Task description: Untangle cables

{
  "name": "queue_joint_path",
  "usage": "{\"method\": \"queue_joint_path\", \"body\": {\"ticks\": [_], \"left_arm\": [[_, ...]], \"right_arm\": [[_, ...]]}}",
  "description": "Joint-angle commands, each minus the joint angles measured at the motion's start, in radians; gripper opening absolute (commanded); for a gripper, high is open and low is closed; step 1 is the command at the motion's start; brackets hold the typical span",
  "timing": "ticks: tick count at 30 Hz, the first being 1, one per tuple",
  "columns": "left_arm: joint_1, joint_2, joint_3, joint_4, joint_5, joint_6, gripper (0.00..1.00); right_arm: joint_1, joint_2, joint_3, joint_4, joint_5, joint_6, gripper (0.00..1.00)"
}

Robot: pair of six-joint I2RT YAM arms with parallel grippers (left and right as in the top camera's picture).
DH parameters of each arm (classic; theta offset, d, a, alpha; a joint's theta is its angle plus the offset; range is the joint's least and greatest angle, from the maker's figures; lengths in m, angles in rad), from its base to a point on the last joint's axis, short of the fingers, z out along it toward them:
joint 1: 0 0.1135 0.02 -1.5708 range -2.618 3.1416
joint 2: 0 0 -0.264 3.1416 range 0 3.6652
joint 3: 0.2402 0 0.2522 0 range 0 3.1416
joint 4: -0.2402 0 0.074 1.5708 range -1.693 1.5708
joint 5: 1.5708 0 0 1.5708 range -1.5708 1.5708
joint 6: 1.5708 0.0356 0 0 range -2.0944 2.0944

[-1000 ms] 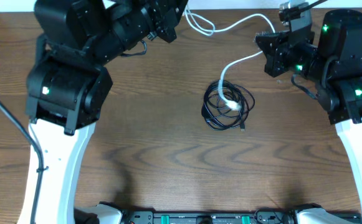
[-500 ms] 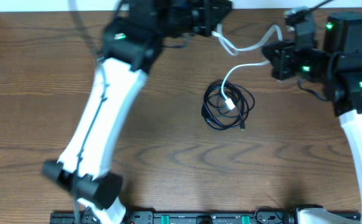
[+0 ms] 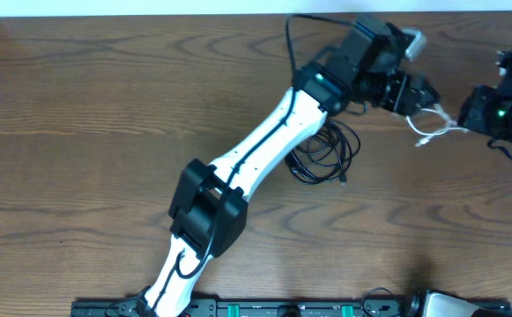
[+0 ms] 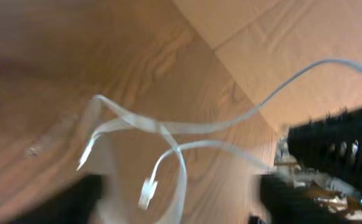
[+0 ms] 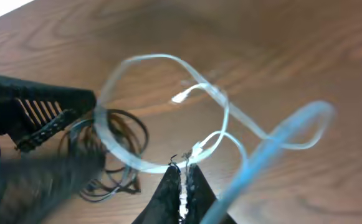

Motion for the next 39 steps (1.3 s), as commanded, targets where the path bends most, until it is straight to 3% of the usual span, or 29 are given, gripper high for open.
{"method": "queue_joint_path", "body": {"ticks": [1, 12, 18, 21, 24, 27, 39], "left_arm": [[0.012, -0.017, 0.018, -0.014, 0.012, 0.024, 0.97], [0.192, -0.061, 0.018, -0.308, 0.005, 0.176, 0.98], [0.295, -0.144, 0.018, -0.452, -0.17, 0.243, 0.98], [0.314, -0.198, 0.018, -0.489, -0.261, 0.274, 0.98], [0.32, -0.256, 0.018, -0.523, -0.349, 0.315, 0.98], [0.321, -0.303, 0.018, -0.54, -0.374, 0.35, 0.99], [0.321, -0.338, 0.017, -0.55, -0.383, 0.357, 0.99]], "right_arm": [[-0.022, 0.026, 0.002, -0.01, 0.024, 0.014, 0.04], [-0.019, 0.185, 0.002, -0.049, 0.024, 0.014, 0.01], [-0.017, 0.291, 0.001, -0.095, 0.025, 0.003, 0.06], [-0.015, 0.344, 0.001, -0.115, 0.024, -0.033, 0.2], [-0.015, 0.395, 0.0, -0.136, 0.025, -0.084, 0.42], [-0.015, 0.442, -0.007, -0.145, 0.027, -0.115, 0.57], [-0.016, 0.505, -0.109, -0.019, 0.159, -0.114, 0.59]]}}
